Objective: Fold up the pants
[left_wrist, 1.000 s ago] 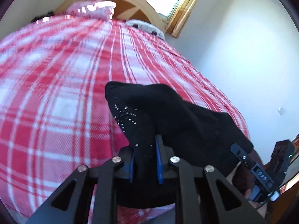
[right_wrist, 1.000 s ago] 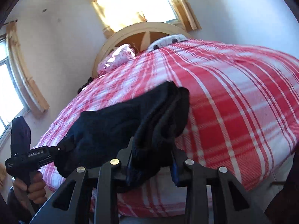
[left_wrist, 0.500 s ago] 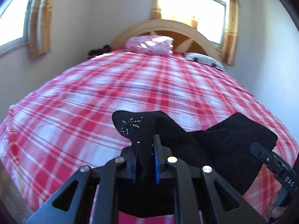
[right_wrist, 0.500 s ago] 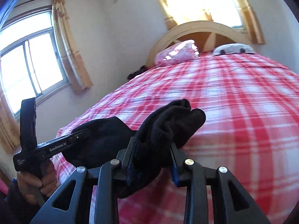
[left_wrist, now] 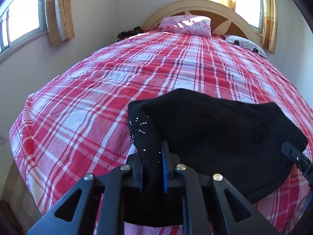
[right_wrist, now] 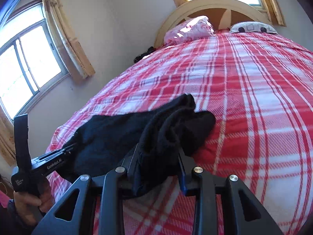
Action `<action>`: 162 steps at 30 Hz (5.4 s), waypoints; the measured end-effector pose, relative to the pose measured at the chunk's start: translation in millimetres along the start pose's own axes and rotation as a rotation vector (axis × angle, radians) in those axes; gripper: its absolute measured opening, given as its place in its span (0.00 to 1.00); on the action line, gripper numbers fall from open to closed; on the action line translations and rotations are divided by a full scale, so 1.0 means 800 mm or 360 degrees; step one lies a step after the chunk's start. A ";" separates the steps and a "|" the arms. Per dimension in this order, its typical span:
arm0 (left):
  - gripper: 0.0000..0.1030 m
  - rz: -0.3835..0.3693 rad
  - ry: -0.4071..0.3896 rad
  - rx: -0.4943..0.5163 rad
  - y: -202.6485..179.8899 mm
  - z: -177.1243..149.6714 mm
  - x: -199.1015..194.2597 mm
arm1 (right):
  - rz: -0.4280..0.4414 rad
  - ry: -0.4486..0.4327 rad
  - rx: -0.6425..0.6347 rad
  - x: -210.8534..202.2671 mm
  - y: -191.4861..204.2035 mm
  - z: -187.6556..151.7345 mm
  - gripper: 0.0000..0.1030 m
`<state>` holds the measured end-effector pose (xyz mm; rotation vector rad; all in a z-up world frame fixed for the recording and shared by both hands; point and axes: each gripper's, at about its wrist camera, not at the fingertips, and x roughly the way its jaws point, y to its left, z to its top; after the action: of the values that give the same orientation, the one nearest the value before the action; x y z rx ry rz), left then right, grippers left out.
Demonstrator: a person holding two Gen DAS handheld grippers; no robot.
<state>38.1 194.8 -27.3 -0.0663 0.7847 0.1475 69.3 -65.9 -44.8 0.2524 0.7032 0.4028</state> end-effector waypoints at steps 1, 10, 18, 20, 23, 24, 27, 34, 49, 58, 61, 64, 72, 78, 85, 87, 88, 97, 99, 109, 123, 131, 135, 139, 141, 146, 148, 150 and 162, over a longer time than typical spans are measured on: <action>0.18 -0.0005 0.0014 0.0005 0.000 -0.002 -0.002 | -0.0003 0.0009 0.0024 -0.003 -0.004 -0.004 0.33; 0.86 0.0066 0.0046 -0.0013 0.061 0.003 -0.005 | -0.0046 0.0141 0.0148 -0.026 -0.029 -0.020 0.55; 0.86 -0.0096 -0.0046 -0.0131 0.072 0.043 -0.013 | -0.0033 -0.0145 0.0291 -0.065 -0.053 0.022 0.63; 0.91 -0.0178 -0.0018 -0.0107 0.060 0.053 0.003 | 0.0015 -0.0103 0.0256 -0.044 -0.053 0.038 0.65; 0.92 -0.0120 0.0115 -0.0097 0.045 0.059 0.049 | -0.0016 0.0121 0.0225 0.016 -0.057 0.049 0.66; 0.92 -0.0130 0.0157 -0.0101 0.043 0.058 0.062 | -0.0001 0.0188 0.0236 0.034 -0.060 0.047 0.66; 0.91 -0.0222 0.0266 -0.0202 0.042 0.053 0.087 | -0.0021 0.0257 0.0204 0.059 -0.060 0.045 0.66; 0.21 -0.0500 0.0119 -0.0318 0.038 0.063 0.062 | -0.0006 0.0264 0.0028 0.061 -0.030 0.056 0.29; 0.70 0.0228 0.0066 0.0011 0.058 0.076 0.089 | -0.0175 0.0162 -0.0150 0.126 -0.006 0.072 0.56; 0.77 0.0427 -0.0041 -0.0043 0.076 0.069 0.041 | -0.0341 -0.0216 0.0156 0.027 -0.025 0.070 0.66; 0.78 0.0395 -0.0057 -0.0047 0.068 0.060 0.027 | -0.0291 -0.0235 0.0102 -0.001 -0.002 0.056 0.66; 0.78 0.0365 -0.0061 -0.0045 0.056 0.049 0.013 | -0.0277 -0.0139 0.0096 -0.005 0.014 0.047 0.66; 0.90 0.0289 -0.0068 -0.0007 0.024 0.014 -0.022 | -0.0254 0.0127 0.0210 -0.023 0.029 0.027 0.66; 0.94 0.0257 -0.0065 0.0037 0.003 0.006 -0.038 | -0.0182 -0.0103 -0.0018 -0.062 0.062 0.017 0.67; 0.95 0.0260 -0.0113 0.0030 -0.004 0.004 -0.060 | -0.0269 -0.0279 -0.0188 -0.094 0.092 0.008 0.67; 0.96 0.0271 -0.0118 0.0045 -0.007 0.003 -0.062 | -0.0284 -0.0280 -0.0176 -0.096 0.089 0.011 0.67; 0.96 0.0279 -0.0122 0.0051 -0.008 0.002 -0.063 | -0.0297 -0.0278 -0.0172 -0.097 0.089 0.012 0.67; 0.98 0.0284 -0.0134 0.0053 -0.015 -0.002 -0.068 | -0.0281 -0.0273 -0.0139 -0.103 0.088 0.008 0.67; 0.98 0.0280 -0.0139 0.0057 -0.017 -0.002 -0.069 | -0.0287 -0.0273 -0.0134 -0.103 0.088 0.008 0.67; 0.98 0.0260 -0.0142 0.0027 -0.016 -0.002 -0.072 | -0.0287 -0.0256 -0.0122 -0.099 0.087 0.007 0.67; 0.98 0.0257 -0.0176 0.0044 -0.020 -0.002 -0.084 | -0.0316 -0.0299 -0.0123 -0.108 0.089 0.008 0.67; 0.98 0.0253 -0.0175 0.0024 -0.018 -0.001 -0.087 | -0.0302 -0.0290 -0.0127 -0.107 0.091 0.007 0.67; 0.98 0.0247 -0.0177 0.0036 -0.021 -0.001 -0.088 | -0.0303 -0.0298 -0.0124 -0.109 0.090 0.008 0.67; 0.98 0.0241 -0.0179 0.0038 -0.022 -0.001 -0.090 | -0.0301 -0.0294 -0.0121 -0.108 0.089 0.008 0.67; 0.98 0.0241 -0.0184 0.0039 -0.022 -0.001 -0.090 | -0.0302 -0.0294 -0.0123 -0.109 0.090 0.008 0.67; 0.98 0.0245 -0.0178 0.0035 -0.021 0.001 -0.090 | -0.0300 -0.0294 -0.0123 -0.108 0.090 0.008 0.67; 0.98 0.0247 -0.0174 0.0036 -0.021 0.000 -0.088 | -0.0300 -0.0289 -0.0123 -0.107 0.090 0.008 0.67; 0.98 0.0249 -0.0172 0.0035 -0.021 0.000 -0.088 | -0.0299 -0.0289 -0.0124 -0.107 0.090 0.008 0.67; 0.98 0.0247 -0.0169 0.0041 -0.021 0.000 -0.088 | -0.0302 -0.0285 -0.0116 -0.107 0.089 0.008 0.68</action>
<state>-8.5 170.6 22.4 0.0267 0.6855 0.2860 -5.0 -40.6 34.2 0.1491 0.5301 0.2211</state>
